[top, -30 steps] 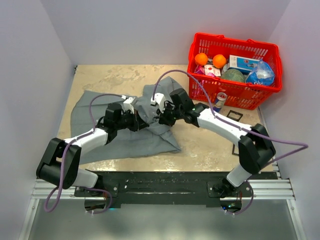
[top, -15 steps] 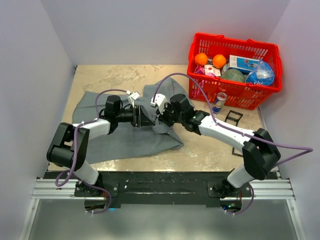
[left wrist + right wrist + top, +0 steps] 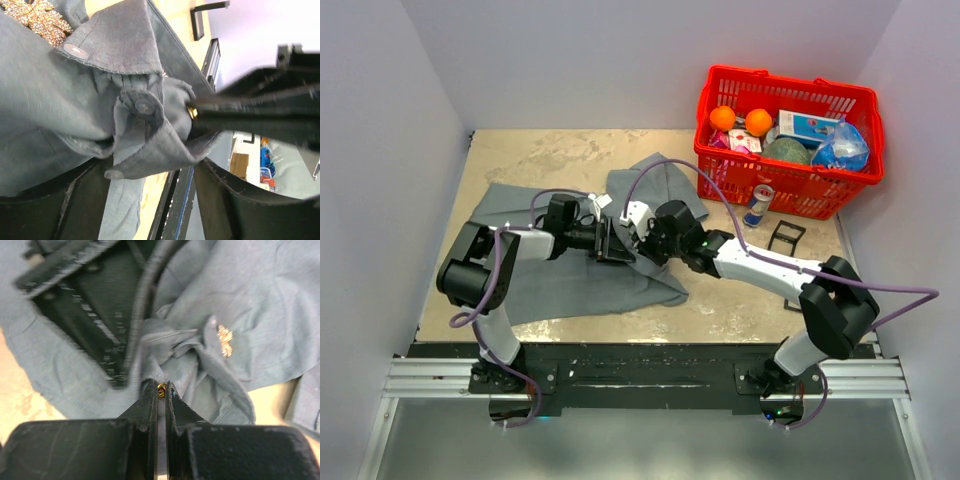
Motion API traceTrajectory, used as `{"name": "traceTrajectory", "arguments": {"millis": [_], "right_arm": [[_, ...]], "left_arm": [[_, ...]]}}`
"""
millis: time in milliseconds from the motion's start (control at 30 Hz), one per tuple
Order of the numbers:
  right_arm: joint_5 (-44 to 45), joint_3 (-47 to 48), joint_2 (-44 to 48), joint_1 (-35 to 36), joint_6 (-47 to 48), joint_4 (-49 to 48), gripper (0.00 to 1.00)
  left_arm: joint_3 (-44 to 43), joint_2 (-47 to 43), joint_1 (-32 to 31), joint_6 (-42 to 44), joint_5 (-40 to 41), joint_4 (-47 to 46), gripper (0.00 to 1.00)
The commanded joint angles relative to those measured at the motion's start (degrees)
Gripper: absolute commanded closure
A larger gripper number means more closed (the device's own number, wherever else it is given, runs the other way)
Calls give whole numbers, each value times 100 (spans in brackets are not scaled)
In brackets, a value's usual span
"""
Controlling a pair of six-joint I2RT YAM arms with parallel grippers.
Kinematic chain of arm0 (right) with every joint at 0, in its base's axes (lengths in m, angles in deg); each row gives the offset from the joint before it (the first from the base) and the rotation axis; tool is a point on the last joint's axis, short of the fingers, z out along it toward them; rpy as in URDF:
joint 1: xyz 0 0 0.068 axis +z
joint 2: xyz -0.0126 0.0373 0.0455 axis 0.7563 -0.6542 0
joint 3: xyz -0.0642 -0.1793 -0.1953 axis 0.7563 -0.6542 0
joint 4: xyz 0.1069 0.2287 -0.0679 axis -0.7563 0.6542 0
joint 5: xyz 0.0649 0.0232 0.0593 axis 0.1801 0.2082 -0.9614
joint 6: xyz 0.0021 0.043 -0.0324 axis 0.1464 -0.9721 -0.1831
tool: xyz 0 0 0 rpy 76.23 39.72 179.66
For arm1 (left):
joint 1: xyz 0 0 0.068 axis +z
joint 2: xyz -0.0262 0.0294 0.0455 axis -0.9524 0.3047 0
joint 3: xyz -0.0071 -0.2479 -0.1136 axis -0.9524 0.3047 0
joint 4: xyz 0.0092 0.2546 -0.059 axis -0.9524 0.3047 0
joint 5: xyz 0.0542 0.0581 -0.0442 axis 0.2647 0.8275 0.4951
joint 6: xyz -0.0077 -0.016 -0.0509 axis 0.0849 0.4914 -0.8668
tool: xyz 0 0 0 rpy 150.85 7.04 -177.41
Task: Remove the brooch from the garment
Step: Remove the brooch from the clothes.
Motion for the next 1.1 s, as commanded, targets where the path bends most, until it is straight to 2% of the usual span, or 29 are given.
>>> {"name": "traceTrajectory", "arguments": {"millis": [0,33,100,200,233,267,400,600,767,900,1067], "right_arm": [[201,20,343,230,-144,223,100],[265,38,326,275,-82,258,100],[335,47,290,311,-55,267,100],[379,56,308,346,59,311,100],[440,64,325,346,59,346,100],[467,125,343,346,33,433,100],[47,301,588,302,6,838,100],[-1069,732,695,66,-152,1620,100],[-2159,1092,282,-741,-432,2017,100],[-2933,1154,106,-972,-740,1963,100],[-3804,1469,-123,-1349,-961,2340,100]], "left_arm": [[-355,163,-113,-237,-7,-69,33],[-338,233,-113,-397,-77,-480,35],[-346,304,-113,-548,-122,-633,40],[-417,392,-122,-418,-52,-607,68],[-460,392,-140,-269,26,-355,98],[-522,383,-157,-41,166,-48,100],[-680,120,-219,1460,1096,1131,100],[-566,-487,-280,2535,1775,1959,100],[-435,-785,-377,2748,1978,2039,100],[-373,-935,-491,2800,2075,1994,100],[-285,-1023,-518,2949,2242,2108,100]]}}
